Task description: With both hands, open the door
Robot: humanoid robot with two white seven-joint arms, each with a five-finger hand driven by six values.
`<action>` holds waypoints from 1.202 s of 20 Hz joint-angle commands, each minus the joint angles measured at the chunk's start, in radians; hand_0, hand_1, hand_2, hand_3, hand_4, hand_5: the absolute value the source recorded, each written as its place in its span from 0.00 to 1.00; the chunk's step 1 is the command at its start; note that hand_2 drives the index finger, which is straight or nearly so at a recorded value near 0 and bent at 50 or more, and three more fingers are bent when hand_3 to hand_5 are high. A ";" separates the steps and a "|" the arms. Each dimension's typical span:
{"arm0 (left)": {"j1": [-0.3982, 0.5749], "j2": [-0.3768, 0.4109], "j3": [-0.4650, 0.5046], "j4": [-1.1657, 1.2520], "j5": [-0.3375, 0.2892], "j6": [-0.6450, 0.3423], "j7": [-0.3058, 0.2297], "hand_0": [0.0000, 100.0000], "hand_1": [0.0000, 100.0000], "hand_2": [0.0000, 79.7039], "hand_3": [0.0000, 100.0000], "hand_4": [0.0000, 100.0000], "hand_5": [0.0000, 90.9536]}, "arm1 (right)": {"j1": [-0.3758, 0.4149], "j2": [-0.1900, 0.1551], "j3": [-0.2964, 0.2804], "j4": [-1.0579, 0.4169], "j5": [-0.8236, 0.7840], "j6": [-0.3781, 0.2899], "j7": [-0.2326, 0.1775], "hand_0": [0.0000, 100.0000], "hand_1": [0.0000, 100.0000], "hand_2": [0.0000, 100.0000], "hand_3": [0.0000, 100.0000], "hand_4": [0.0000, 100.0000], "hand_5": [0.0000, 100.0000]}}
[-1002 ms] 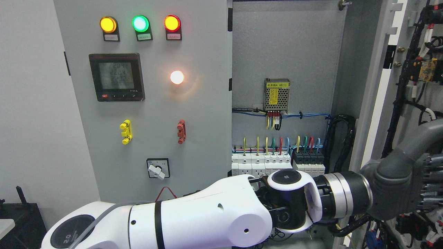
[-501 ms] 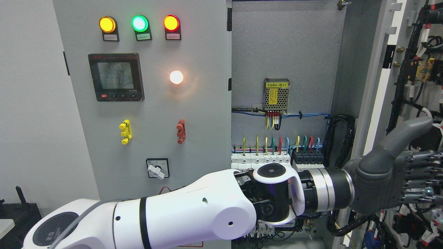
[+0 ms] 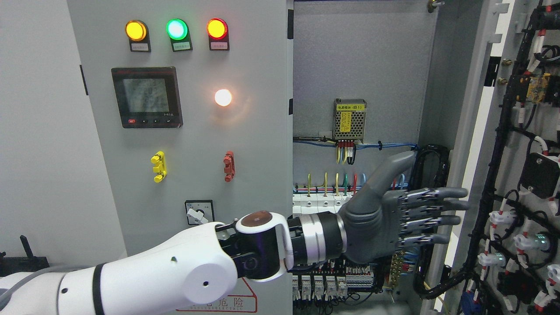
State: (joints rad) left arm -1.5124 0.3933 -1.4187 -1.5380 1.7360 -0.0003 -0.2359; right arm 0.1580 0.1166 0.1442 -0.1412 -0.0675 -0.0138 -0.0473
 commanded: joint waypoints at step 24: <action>1.302 0.849 0.195 -0.082 -0.487 -0.266 -0.203 0.00 0.00 0.00 0.00 0.03 0.00 | 0.000 0.000 0.000 0.000 0.000 -0.002 0.000 0.00 0.00 0.00 0.00 0.00 0.00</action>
State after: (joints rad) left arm -0.5061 1.1009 -1.3018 -1.7308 1.3116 -0.1956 -0.4434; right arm 0.1580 0.1166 0.1442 -0.1411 -0.0675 -0.0153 -0.0472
